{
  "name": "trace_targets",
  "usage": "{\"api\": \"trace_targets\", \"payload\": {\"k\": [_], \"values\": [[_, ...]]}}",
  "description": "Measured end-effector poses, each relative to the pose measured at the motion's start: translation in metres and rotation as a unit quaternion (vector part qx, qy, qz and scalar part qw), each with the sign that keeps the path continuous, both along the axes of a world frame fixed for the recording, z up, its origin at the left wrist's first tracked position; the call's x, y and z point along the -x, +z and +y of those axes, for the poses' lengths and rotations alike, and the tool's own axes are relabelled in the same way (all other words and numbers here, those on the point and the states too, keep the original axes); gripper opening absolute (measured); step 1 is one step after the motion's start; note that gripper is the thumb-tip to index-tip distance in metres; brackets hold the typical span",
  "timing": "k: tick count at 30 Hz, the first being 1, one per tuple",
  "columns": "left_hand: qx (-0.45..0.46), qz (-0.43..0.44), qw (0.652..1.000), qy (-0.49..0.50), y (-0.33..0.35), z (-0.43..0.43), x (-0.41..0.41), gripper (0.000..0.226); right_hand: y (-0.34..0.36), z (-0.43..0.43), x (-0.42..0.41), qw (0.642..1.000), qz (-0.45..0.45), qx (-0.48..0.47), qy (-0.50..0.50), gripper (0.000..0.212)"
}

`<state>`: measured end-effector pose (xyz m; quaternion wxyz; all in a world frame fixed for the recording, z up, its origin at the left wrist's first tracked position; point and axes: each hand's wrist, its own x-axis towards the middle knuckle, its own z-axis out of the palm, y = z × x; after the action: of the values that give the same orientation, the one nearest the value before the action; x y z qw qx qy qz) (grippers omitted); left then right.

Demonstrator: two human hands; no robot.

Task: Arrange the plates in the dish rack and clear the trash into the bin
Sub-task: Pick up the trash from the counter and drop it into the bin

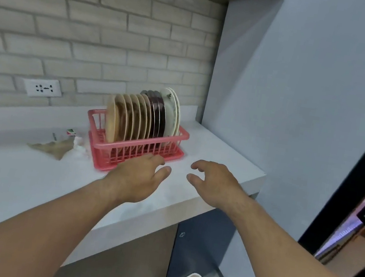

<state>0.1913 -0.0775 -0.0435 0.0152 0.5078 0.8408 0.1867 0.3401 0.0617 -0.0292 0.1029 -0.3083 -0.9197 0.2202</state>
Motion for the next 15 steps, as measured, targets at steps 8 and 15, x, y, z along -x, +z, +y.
{"api": "trace_targets", "payload": {"k": [8, 15], "values": [[0.006, -0.008, 1.0, 0.018, -0.007, -0.088, 0.073, 0.038, -0.004, -0.08, 0.073, 1.0, 0.016, -0.012, 0.022, 0.037], [-0.003, -0.02, 0.998, 0.053, -0.008, -0.12, 0.119, 0.042, -0.007, -0.102, 0.13, 0.997, 0.021, -0.01, 0.074, 0.039]]}}
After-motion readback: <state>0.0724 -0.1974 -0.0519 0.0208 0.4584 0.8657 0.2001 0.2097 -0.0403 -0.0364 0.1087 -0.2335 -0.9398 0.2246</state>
